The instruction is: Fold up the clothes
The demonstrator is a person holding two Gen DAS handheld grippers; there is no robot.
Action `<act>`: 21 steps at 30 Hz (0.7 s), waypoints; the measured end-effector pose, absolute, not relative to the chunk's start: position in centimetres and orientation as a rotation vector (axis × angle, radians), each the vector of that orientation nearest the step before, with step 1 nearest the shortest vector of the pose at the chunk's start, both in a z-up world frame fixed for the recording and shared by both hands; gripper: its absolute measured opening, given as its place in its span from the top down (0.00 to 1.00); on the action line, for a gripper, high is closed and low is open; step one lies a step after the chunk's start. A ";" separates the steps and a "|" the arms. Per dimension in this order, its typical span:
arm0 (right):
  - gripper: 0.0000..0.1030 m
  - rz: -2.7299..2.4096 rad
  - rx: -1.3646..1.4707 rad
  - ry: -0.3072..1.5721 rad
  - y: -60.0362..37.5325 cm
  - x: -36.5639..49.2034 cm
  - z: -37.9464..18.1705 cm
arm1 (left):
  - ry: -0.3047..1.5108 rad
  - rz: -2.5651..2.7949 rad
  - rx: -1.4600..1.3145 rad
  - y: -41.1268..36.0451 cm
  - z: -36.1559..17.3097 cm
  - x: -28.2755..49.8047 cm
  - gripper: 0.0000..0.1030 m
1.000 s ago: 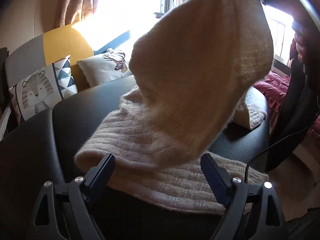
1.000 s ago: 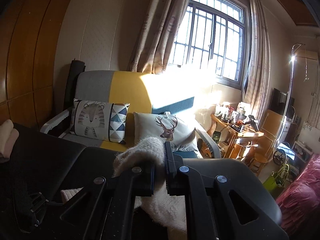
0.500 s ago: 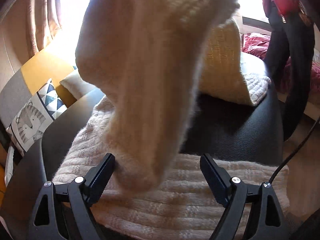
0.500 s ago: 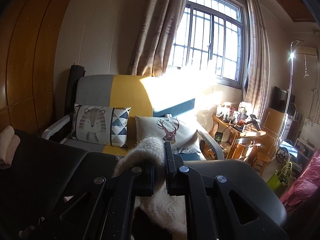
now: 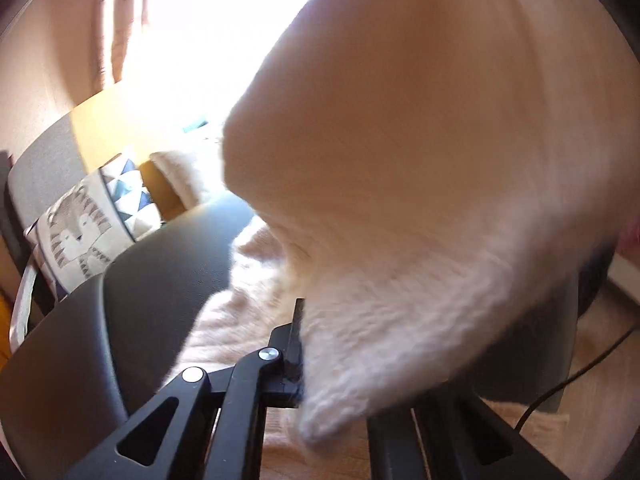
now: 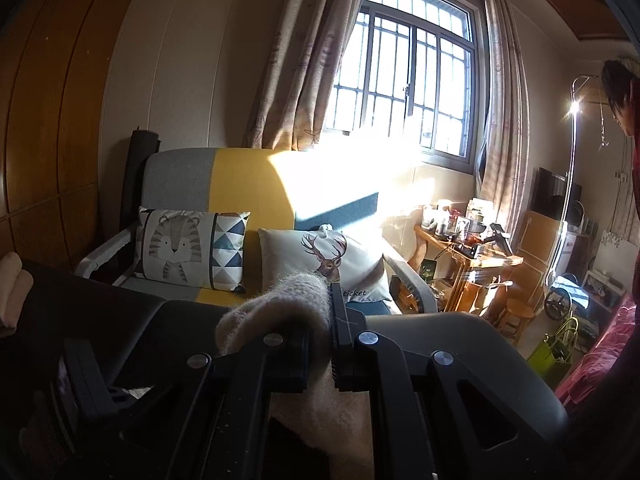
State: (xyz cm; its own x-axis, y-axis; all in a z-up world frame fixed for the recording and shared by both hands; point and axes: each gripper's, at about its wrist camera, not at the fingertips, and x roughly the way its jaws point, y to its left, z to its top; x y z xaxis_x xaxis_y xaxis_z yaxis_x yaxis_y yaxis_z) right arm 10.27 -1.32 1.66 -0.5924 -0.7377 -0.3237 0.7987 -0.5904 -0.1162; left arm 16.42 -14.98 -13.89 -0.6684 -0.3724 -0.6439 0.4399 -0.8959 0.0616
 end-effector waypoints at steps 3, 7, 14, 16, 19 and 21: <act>0.92 -2.199 0.377 0.311 -0.9 8.9 -0.1 | 0.207 -2.469 0.796 -17.6 -11.1 18.4 0.95; 0.83 -2.163 0.470 0.336 -0.9 7.8 -2.7 | 0.257 -2.424 0.676 -20.1 -8.4 20.2 0.95; 0.27 -2.130 0.539 0.451 0.5 8.9 -8.1 | 0.249 -2.412 0.570 -20.9 -5.7 21.7 0.95; 0.26 -2.130 0.560 0.501 1.2 9.5 -9.9 | 0.247 -2.417 0.555 -20.8 -5.2 21.9 0.95; 0.26 -2.123 0.601 0.582 2.4 10.9 -12.8 | 0.238 -2.433 0.522 -20.4 -3.9 22.1 0.95; 0.26 -2.137 0.600 0.645 3.4 12.0 -14.5 | 0.221 -2.445 0.501 -20.0 -3.1 22.1 0.95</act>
